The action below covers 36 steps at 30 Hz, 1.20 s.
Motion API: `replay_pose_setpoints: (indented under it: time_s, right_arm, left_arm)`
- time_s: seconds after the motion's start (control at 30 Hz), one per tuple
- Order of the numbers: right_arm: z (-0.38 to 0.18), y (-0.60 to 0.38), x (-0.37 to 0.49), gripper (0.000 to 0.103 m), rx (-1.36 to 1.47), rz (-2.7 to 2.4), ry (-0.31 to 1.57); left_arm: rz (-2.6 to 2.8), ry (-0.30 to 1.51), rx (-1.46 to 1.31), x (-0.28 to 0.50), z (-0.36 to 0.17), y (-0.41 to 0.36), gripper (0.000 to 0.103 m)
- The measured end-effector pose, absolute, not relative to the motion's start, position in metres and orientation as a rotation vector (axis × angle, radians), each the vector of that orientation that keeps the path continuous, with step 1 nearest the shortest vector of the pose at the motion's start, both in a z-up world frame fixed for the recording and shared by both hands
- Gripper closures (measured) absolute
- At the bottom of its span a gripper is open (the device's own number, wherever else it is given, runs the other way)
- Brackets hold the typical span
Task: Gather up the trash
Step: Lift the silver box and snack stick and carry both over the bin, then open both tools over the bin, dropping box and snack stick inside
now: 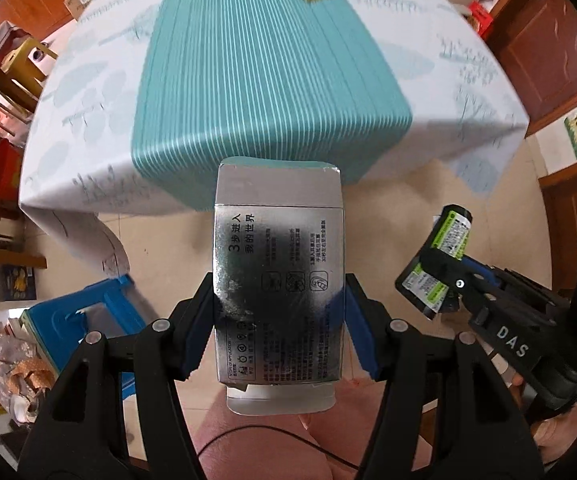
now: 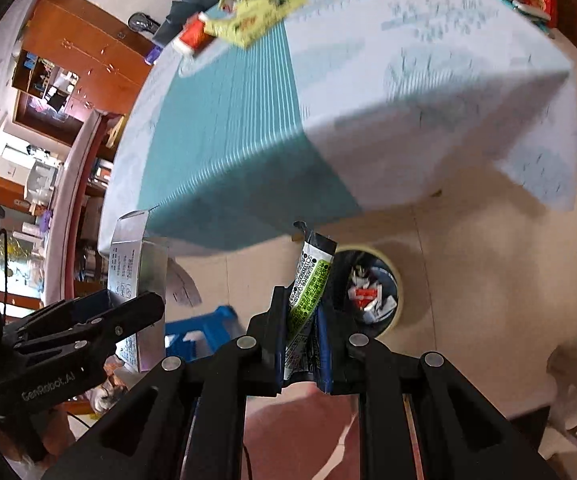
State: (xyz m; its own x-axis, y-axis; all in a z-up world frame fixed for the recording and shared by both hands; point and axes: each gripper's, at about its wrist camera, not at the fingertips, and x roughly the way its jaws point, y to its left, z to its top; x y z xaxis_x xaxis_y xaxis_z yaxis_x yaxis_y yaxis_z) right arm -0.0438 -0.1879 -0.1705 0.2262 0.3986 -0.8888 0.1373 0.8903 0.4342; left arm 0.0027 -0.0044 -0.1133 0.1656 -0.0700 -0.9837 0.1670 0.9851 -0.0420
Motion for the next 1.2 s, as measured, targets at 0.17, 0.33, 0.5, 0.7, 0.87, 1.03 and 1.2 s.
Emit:
replay_pose_setpoints:
  time_s: [0.17, 0.33, 0.5, 0.7, 0.87, 1.03, 1.2]
  right_arm:
    - [-0.208, -0.182, -0.061, 0.09, 0.462, 0.171, 1.354]
    - [-0.265, -0.18, -0.074, 0.09, 0.448, 0.122, 1.353]
    - [-0.328, -0.18, -0.086, 0.09, 0.468, 0.085, 1.365]
    - [-0.398, -0.183, -0.098, 0.09, 0.505, 0.08, 1.347]
    - [-0.447, -0.181, -0.101, 0.09, 0.512, 0.065, 1.341]
    - [-0.477, -0.179, -0.101, 0.09, 0.518, 0.043, 1.335]
    - [-0.497, -0.182, -0.099, 0.09, 0.525, 0.028, 1.328]
  left_arm:
    - [-0.204, 1.41, 0.129, -0.013, -0.15, -0.011, 0.046]
    - [-0.231, 1.416, 0.145, -0.021, -0.208, -0.015, 0.046]
    - [-0.239, 1.416, 0.131, -0.019, -0.276, -0.016, 0.046]
    - [-0.269, 1.425, 0.124, -0.013, -0.354, -0.02, 0.046]
    - [-0.309, 1.419, 0.143, -0.012, -0.402, -0.026, 0.046]
    - [-0.343, 1.43, 0.146, -0.001, -0.44, -0.029, 0.046]
    - [-0.358, 1.434, 0.127, 0.008, -0.461, -0.028, 0.044]
